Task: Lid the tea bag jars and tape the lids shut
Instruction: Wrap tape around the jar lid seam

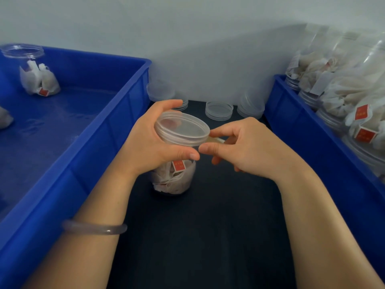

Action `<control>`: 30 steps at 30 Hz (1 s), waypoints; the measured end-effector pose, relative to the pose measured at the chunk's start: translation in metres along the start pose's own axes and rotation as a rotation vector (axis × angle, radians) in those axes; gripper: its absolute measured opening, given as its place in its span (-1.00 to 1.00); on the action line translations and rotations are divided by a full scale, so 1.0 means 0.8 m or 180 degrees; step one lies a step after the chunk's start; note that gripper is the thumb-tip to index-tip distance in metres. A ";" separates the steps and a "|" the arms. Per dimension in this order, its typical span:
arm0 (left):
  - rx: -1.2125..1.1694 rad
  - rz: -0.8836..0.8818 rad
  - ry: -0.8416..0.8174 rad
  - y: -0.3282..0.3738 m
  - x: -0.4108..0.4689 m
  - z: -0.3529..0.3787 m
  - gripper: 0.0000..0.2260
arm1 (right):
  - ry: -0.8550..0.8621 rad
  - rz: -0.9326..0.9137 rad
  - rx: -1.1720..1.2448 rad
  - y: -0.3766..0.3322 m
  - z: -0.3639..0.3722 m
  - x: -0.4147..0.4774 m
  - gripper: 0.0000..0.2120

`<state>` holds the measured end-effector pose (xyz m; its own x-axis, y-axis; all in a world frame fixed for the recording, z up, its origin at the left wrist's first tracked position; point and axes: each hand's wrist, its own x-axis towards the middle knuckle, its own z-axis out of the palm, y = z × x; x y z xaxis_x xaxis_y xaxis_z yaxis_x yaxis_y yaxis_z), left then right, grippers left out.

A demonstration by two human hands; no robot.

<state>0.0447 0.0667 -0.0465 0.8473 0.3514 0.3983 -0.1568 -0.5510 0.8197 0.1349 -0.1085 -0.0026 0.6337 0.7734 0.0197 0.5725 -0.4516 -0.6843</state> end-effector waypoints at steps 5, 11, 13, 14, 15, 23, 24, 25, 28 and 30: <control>-0.0065 0.0061 -0.0091 -0.003 -0.001 -0.003 -0.12 | 0.0122 0.0070 -0.0001 0.000 0.005 0.003 -0.70; -0.0281 -0.0070 -0.0114 -0.006 0.000 -0.003 -0.17 | -0.0042 0.0256 0.0050 0.003 0.004 0.006 -0.72; -0.0337 -0.0134 -0.0186 -0.009 -0.001 -0.002 -0.14 | -0.0148 0.0351 0.0112 0.003 -0.001 0.004 -0.73; -0.0406 -0.0173 -0.0172 -0.010 -0.002 -0.001 -0.16 | -0.0248 0.0381 0.0147 0.002 -0.003 0.002 -0.69; -0.0470 -0.0188 -0.0126 -0.013 -0.003 0.000 -0.21 | -0.0359 0.0389 0.0198 0.001 -0.006 0.000 -0.60; -0.0608 -0.0168 0.0086 -0.015 -0.004 0.010 -0.29 | -0.0502 0.0263 0.0307 0.004 -0.017 -0.007 -0.37; -0.0589 -0.0153 0.0087 -0.016 -0.004 0.011 -0.29 | -0.0463 0.0259 0.0255 0.004 -0.017 -0.006 -0.37; -0.0579 -0.0146 0.0094 -0.017 -0.003 0.012 -0.32 | -0.0415 0.0254 0.0189 0.004 -0.017 -0.005 -0.38; -0.0611 -0.0153 0.0112 -0.019 -0.004 0.013 -0.41 | -0.0232 0.0275 0.0047 0.007 -0.012 -0.001 -0.50; -0.0661 -0.0137 0.0098 -0.020 -0.004 0.013 -0.37 | -0.0127 0.0286 0.0048 0.008 -0.008 0.002 -0.55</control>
<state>0.0494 0.0667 -0.0652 0.8400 0.3960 0.3709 -0.2247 -0.3683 0.9021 0.1433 -0.1129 -0.0025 0.6607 0.7472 -0.0712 0.5060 -0.5135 -0.6930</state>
